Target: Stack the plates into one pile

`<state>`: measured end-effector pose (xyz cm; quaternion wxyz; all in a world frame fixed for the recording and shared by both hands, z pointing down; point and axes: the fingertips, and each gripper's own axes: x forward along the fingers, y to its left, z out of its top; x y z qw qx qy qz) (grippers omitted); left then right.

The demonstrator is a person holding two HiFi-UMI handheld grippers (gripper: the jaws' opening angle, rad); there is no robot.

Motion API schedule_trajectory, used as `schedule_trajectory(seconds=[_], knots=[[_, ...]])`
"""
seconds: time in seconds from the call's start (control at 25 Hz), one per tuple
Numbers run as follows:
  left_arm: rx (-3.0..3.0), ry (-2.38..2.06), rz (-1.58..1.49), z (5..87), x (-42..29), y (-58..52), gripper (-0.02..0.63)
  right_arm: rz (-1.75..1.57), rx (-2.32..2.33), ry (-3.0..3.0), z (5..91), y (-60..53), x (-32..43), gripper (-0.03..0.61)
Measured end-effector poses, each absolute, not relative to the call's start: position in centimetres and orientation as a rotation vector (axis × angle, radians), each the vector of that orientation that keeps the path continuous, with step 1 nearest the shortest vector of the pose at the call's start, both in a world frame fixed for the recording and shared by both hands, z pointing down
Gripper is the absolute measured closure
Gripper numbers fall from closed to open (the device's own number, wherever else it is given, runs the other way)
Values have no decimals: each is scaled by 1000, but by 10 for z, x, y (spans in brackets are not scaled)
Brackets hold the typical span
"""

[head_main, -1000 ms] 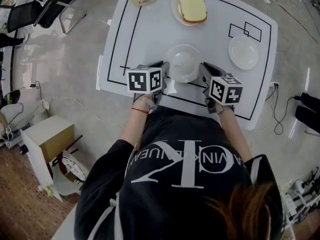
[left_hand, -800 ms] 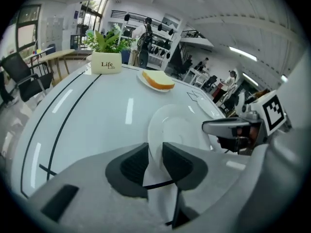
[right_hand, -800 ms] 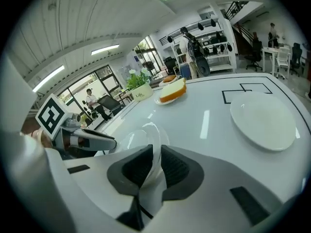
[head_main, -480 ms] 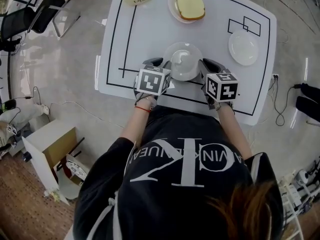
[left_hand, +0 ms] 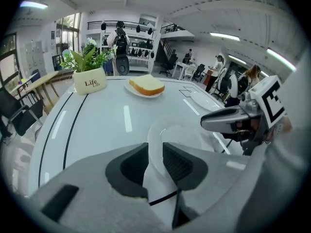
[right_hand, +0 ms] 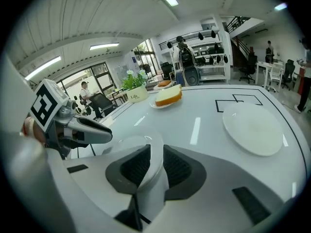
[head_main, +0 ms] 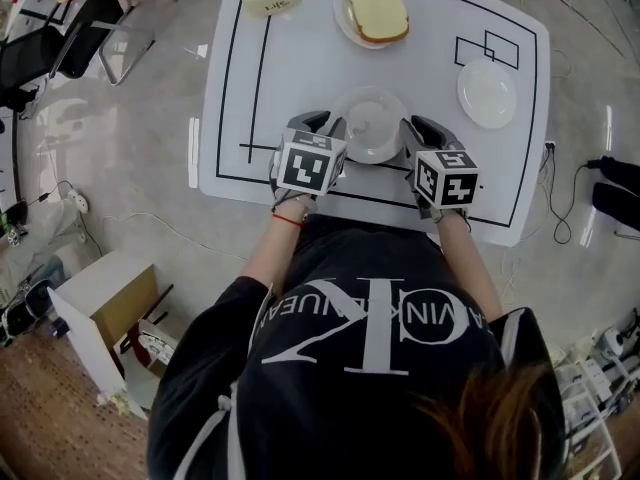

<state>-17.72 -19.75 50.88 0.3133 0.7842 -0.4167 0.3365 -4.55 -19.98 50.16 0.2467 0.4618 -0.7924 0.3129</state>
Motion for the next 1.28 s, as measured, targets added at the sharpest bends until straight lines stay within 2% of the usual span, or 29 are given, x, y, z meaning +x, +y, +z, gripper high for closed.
schedule_trajectory(seconds=[0.4, 1.28], knots=[[2212, -932, 820, 491, -139, -205, 514, 907, 1476, -2123, 487, -189, -11, 495], [2194, -822, 689, 482, 28, -221, 497, 977, 1618, -2084, 489, -221, 167, 497]])
